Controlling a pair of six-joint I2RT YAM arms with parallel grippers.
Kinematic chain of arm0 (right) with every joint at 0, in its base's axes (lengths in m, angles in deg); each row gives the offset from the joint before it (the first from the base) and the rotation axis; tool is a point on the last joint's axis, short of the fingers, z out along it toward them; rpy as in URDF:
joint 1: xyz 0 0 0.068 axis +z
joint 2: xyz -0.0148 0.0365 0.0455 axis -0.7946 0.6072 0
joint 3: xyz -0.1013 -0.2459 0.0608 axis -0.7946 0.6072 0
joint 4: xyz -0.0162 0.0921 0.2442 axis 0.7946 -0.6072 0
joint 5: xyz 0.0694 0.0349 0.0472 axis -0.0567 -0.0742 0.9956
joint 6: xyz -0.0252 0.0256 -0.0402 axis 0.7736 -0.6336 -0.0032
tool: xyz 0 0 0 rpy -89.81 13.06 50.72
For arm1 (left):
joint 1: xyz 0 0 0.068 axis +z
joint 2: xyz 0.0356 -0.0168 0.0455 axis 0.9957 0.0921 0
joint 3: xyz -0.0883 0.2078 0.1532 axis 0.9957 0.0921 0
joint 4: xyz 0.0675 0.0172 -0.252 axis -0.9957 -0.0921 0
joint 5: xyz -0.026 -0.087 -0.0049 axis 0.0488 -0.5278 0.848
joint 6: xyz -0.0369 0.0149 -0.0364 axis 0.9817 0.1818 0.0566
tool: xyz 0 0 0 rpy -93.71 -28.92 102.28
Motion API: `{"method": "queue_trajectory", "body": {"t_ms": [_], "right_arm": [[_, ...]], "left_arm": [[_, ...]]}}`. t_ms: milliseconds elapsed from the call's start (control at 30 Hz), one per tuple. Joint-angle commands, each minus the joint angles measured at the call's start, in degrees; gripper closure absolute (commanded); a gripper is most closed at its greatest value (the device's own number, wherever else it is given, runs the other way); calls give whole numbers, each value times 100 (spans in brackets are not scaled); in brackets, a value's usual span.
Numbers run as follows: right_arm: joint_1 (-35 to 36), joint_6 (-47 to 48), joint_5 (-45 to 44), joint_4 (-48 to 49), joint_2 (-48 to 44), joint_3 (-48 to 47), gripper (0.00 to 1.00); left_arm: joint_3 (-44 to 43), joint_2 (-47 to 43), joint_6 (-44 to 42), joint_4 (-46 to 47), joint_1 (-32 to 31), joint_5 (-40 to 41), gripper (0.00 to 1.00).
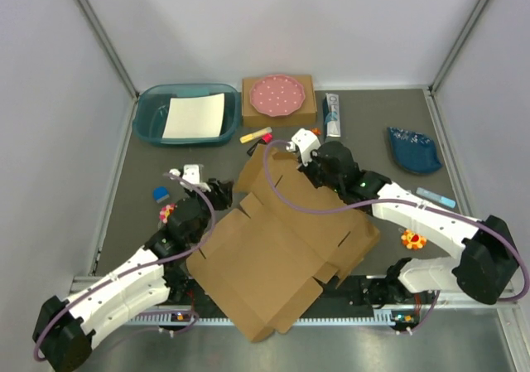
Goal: Fold the paper box
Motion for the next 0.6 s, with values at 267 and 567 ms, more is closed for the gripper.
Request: {"method": "queue_trajectory", "body": {"t_ms": [267, 567], "right_arm": [[49, 616, -9, 16, -35, -585, 100], [58, 563, 185, -151, -52, -602, 100]], "left_arm": [[305, 722, 792, -269, -110, -1373, 45], [438, 1557, 943, 601, -110, -1479, 41]]}}
